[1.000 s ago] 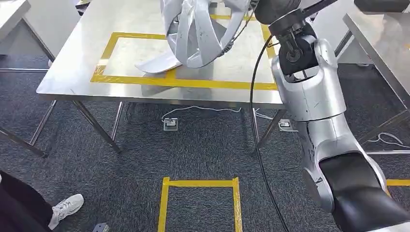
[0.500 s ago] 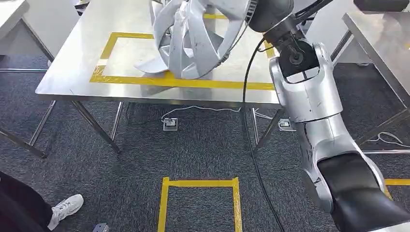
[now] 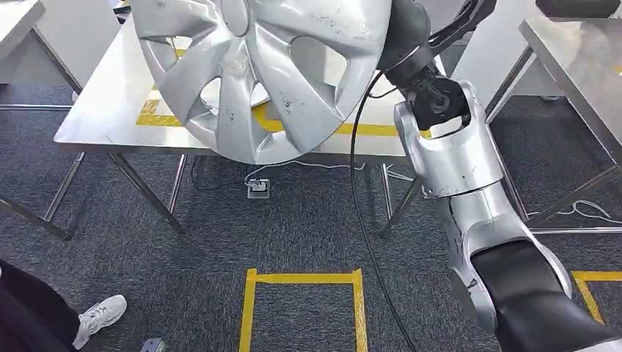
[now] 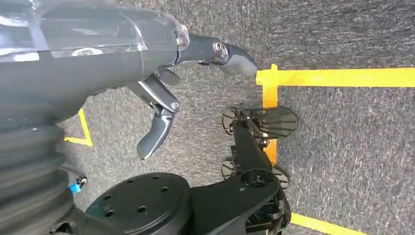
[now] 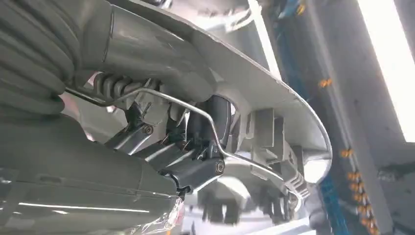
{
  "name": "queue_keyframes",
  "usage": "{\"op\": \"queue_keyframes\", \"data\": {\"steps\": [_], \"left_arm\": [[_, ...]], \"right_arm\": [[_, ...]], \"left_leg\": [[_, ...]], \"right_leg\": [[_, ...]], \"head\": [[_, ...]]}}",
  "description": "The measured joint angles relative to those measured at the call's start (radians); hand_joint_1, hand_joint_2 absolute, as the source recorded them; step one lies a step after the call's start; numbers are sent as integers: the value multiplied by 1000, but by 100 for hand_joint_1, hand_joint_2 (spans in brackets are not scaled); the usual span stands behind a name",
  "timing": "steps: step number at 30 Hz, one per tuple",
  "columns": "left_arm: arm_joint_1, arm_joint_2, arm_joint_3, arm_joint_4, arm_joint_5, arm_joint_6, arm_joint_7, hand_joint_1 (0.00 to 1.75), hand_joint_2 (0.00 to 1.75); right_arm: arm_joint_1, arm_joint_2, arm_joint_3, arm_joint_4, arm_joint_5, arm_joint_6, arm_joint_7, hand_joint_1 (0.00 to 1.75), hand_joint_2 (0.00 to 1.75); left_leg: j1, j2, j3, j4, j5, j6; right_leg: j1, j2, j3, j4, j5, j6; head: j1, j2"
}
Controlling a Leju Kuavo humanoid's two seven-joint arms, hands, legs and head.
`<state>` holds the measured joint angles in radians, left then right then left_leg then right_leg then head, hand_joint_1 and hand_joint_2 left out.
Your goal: Take the parts from the cabinet and place them on the table.
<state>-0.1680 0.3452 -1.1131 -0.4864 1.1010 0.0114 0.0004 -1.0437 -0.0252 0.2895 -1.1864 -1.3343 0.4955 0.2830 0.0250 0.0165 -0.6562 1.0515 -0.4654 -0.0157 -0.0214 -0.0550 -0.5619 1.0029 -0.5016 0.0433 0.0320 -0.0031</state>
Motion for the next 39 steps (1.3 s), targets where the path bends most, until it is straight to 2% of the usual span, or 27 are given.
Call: {"op": "queue_keyframes", "data": {"steps": [4,6,13,39], "left_arm": [[0,0,0,1,-3,0,0,0,175],[0,-3,0,4,-3,3,0,0,175],[0,-7,0,5,-3,10,5,0,175],[0,-23,0,17,2,7,3,0,175]], "right_arm": [[6,14,1,-2,-45,-5,5,175,175],[56,53,8,-50,-43,-67,4,175,175],[84,78,9,-98,-43,-88,2,175,175],[95,89,10,-137,-46,-94,0,175,175]], "left_leg": [[0,1,0,0,0,0],[0,1,1,0,0,0],[0,1,2,0,0,0],[0,-3,2,0,0,0]], "right_leg": [[0,1,0,0,0,0],[0,1,0,0,0,0],[0,1,0,0,0,-1],[0,1,1,0,0,-1]], "head": [[0,0],[-2,0],[-2,0],[-2,0]]}}
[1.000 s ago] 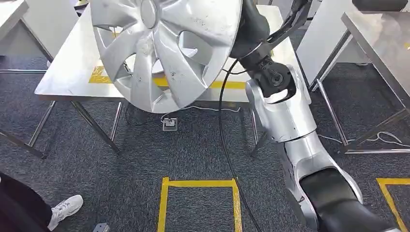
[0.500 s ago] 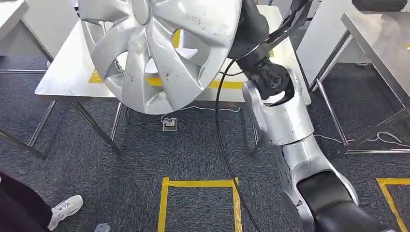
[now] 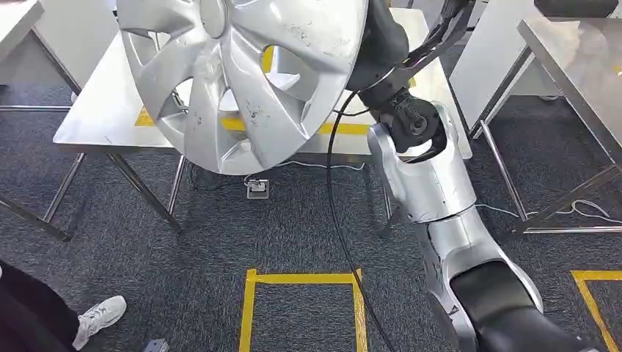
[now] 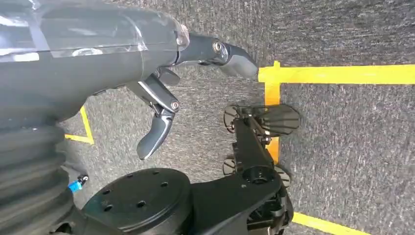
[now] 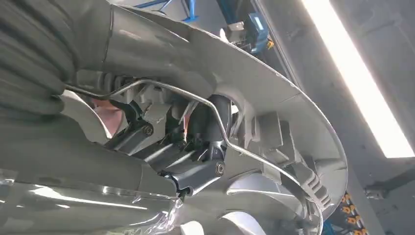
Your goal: Take the parts from the cabinet and place them on the table.
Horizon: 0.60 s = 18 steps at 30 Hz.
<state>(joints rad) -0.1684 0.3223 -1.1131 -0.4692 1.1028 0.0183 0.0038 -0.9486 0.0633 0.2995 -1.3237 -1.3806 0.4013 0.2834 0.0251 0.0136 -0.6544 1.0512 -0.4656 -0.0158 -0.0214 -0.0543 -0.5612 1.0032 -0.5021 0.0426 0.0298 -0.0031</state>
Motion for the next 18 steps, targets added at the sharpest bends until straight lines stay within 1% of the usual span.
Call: {"op": "queue_keyframes", "data": {"steps": [9,13,18], "left_arm": [[0,-1,0,6,6,1,5,0,175],[0,-3,0,4,7,17,15,0,175],[0,-3,0,5,15,9,20,0,175]], "right_arm": [[3,0,0,-1,0,-1,-2,175,175],[4,0,1,-2,0,-3,-2,175,175],[4,0,6,-2,0,-2,-2,175,175]], "left_leg": [[0,0,0,0,0,0],[0,0,0,0,0,0],[0,0,0,0,0,0]], "right_leg": [[0,0,0,0,0,0],[0,0,0,0,0,0],[0,0,0,0,0,0]], "head": [[0,0],[0,0],[0,0]]}}
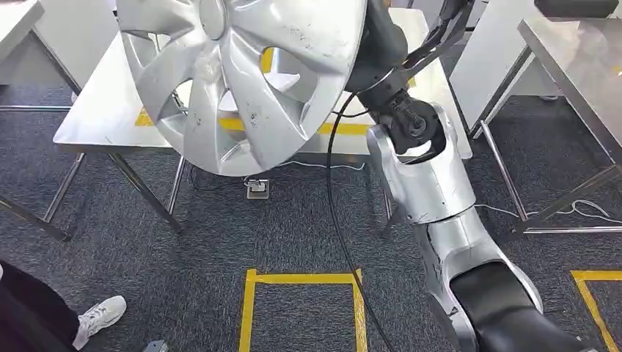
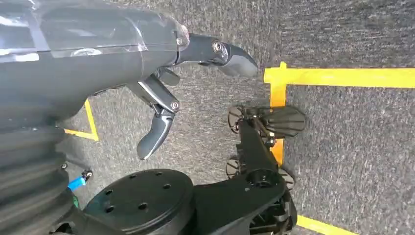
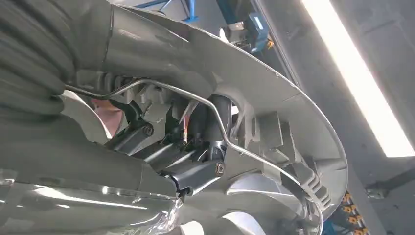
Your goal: Take the parts from the cabinet and place them on the table.
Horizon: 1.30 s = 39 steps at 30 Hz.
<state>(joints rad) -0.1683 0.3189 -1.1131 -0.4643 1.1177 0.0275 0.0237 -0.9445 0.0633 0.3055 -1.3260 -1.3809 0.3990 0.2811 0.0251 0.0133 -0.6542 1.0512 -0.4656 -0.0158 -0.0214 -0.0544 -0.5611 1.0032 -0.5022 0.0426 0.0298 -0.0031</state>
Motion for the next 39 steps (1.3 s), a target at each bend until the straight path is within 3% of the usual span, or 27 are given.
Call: {"op": "queue_keyframes", "data": {"steps": [39], "left_arm": [[0,-4,0,9,16,2,7,0,175]], "right_arm": [[2,0,16,-7,-3,-5,0,175,175]], "left_leg": [[0,1,0,0,0,0]], "right_leg": [[0,0,0,0,0,0]], "head": [[0,0]]}}
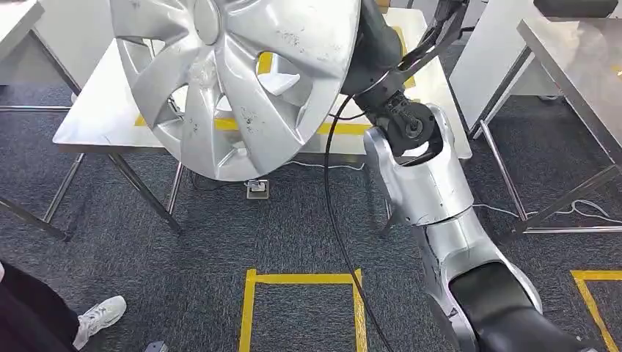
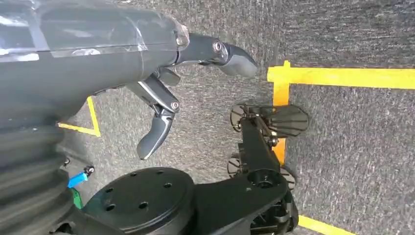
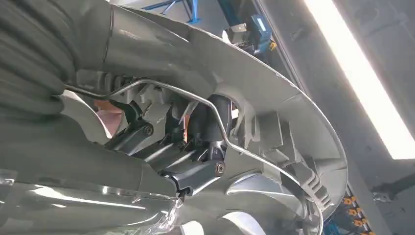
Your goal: Take the parts from the cabinet and place them on the table.
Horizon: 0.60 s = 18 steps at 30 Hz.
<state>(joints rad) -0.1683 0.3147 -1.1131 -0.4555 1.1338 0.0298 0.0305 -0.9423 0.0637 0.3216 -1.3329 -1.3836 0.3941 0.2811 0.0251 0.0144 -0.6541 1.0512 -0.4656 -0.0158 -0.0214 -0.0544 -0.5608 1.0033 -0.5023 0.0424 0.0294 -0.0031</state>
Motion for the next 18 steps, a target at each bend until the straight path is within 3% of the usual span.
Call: {"op": "queue_keyframes", "data": {"steps": [9,15,16,17,18], "left_arm": [[0,-2,0,-1,10,18,5,0,175],[0,1,0,-1,16,21,8,0,175],[1,2,0,-1,18,22,8,0,175],[-1,2,0,-2,18,23,8,0,175],[-3,2,0,-2,18,25,8,0,175]], "right_arm": [[0,0,0,0,-3,-1,0,175,175],[0,14,1,0,-3,-3,0,175,175],[0,15,1,-1,-3,-3,0,175,175],[0,14,2,-1,-3,-3,0,175,175],[-1,14,1,-1,-4,-3,0,175,175]], "left_leg": [[0,0,0,0,0,0],[-9,-1,2,-2,-7,13],[0,-1,14,-15,-2,20],[0,-3,20,-19,-3,21],[0,-4,23,-18,-5,25]], "right_leg": [[0,0,0,0,0,0],[-7,-5,7,-11,1,16],[-10,3,7,-7,-7,20],[-9,25,-1,19,-22,17],[-7,39,-32,85,-56,13]], "head": [[0,0],[-12,0],[-12,0],[-10,0],[-7,0]]}}
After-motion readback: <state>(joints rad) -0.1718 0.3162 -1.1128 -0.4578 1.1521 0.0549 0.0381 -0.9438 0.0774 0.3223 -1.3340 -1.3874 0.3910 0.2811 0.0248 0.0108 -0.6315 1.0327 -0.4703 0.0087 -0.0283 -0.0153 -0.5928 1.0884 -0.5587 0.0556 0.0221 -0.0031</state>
